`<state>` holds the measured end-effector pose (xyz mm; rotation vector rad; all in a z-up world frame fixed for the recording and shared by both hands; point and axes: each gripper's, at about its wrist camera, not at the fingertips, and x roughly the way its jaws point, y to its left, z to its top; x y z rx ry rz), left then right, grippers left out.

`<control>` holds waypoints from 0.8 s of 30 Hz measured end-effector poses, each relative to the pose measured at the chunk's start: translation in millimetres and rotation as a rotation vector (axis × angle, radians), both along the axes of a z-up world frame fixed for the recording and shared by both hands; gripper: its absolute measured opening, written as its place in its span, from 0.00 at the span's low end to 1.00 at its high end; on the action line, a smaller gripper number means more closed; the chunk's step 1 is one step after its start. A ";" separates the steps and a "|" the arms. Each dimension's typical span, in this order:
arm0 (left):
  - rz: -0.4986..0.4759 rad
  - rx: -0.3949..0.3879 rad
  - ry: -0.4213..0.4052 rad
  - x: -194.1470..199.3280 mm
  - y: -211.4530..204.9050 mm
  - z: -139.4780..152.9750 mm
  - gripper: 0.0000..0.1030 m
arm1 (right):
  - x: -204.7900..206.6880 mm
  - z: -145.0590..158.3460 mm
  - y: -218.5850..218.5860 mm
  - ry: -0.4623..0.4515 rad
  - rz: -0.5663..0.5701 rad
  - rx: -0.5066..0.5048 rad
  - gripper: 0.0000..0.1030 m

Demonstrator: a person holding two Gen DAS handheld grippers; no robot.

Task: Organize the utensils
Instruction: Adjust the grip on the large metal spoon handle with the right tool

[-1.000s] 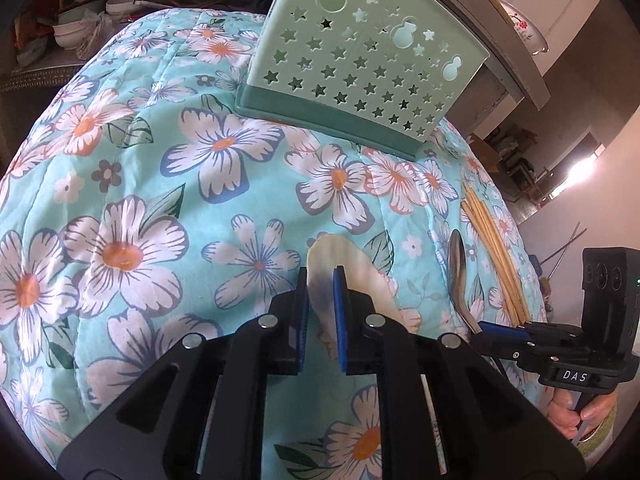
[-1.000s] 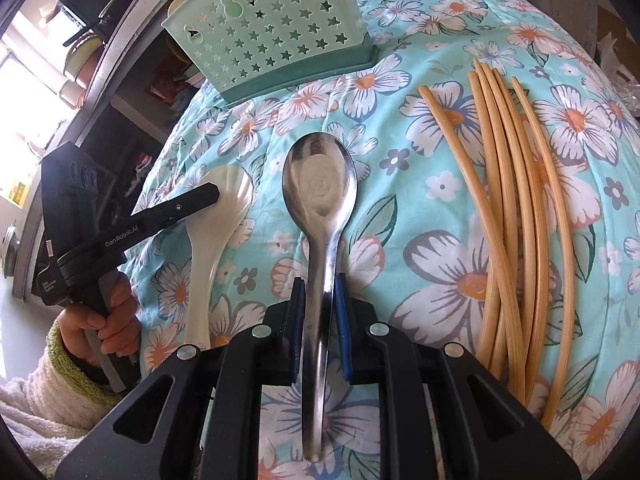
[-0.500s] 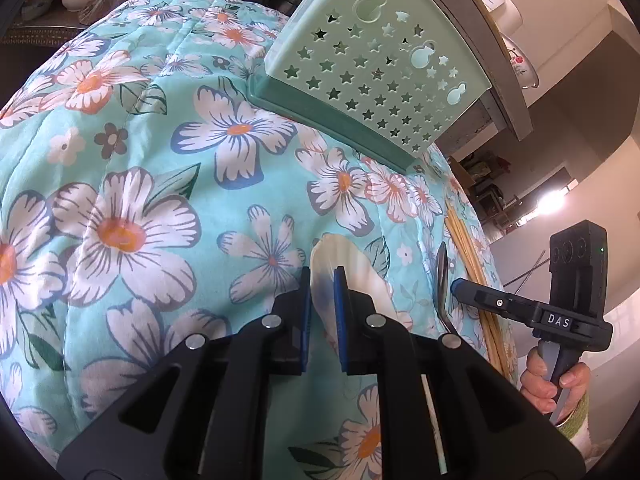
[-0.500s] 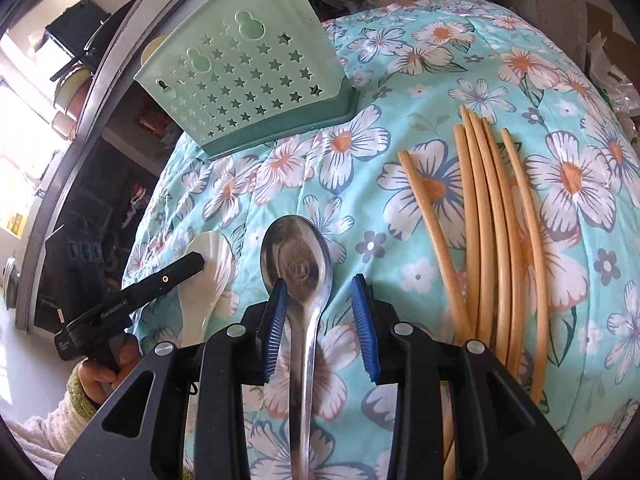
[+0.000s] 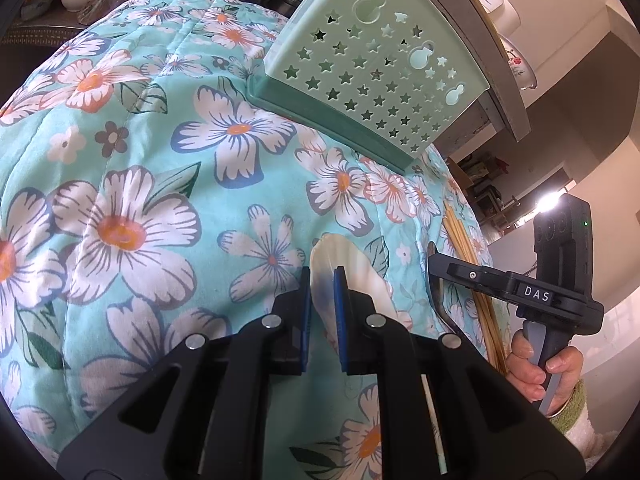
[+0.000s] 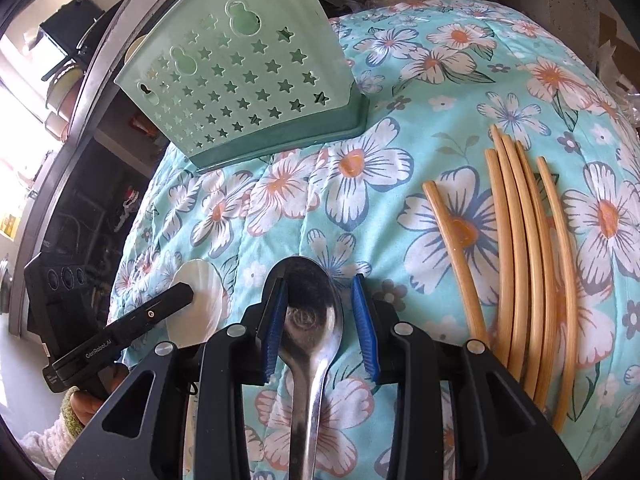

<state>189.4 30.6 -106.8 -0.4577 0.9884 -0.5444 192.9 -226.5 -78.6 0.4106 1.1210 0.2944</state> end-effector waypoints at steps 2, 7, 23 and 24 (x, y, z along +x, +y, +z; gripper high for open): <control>0.001 0.001 -0.002 0.0 0.1 0.4 0.11 | -1.3 0.4 3.9 0.001 0.010 -0.002 0.32; 0.000 -0.005 0.003 -0.4 1.1 0.6 0.11 | -4.2 0.8 11.7 -0.007 0.027 -0.031 0.25; 0.001 -0.005 0.002 -0.7 2.6 0.0 0.11 | -23.7 -3.5 -11.1 0.039 -0.037 0.063 0.07; 0.001 -0.004 0.001 -0.5 2.4 0.1 0.11 | -25.2 -4.0 -12.7 0.044 -0.041 0.068 0.07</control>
